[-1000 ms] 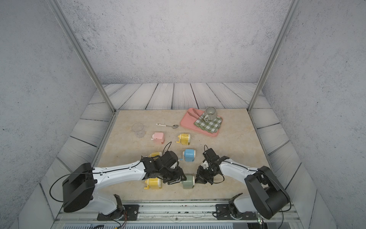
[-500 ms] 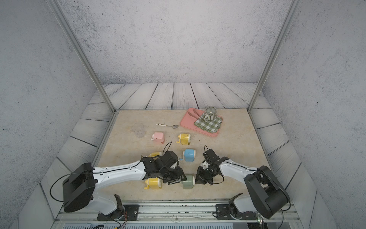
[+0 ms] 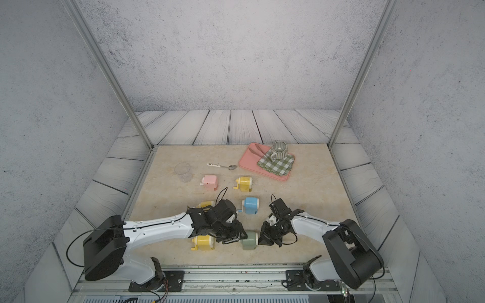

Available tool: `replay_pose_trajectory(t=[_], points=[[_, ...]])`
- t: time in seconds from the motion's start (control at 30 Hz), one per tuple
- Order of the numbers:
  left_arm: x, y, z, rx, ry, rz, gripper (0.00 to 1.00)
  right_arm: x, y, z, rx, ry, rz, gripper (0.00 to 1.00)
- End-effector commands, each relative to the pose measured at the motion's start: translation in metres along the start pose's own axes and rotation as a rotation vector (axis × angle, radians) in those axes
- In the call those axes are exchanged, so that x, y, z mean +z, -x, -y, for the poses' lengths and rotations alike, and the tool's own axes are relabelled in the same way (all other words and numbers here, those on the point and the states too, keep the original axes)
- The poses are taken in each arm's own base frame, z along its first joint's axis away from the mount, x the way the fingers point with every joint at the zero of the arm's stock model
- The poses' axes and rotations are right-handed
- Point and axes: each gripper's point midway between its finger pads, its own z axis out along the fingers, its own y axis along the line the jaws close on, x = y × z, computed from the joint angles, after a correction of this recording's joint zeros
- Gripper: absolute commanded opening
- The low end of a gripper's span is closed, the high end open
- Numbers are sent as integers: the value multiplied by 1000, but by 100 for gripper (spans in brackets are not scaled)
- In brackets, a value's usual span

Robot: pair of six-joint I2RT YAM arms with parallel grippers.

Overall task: Put the tray back into the pencil sharpener
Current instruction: Close the container of the pencil sharpener.

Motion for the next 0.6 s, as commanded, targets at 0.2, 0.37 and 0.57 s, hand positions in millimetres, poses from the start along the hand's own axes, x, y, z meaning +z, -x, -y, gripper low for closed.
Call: replay_pose_trajectory(t=[0.2,0.37,0.57], points=[[16,-17,-65,-60,233,-63,48,1,-6,-14,-15,64,-50,0],[16,-17,-63,-58,231,-63,48,1,-6,-15,-16,66,-50,0],[14,-16,-63,-57,231,-59,48,-2,-8,-8,-20,23,-37,0]])
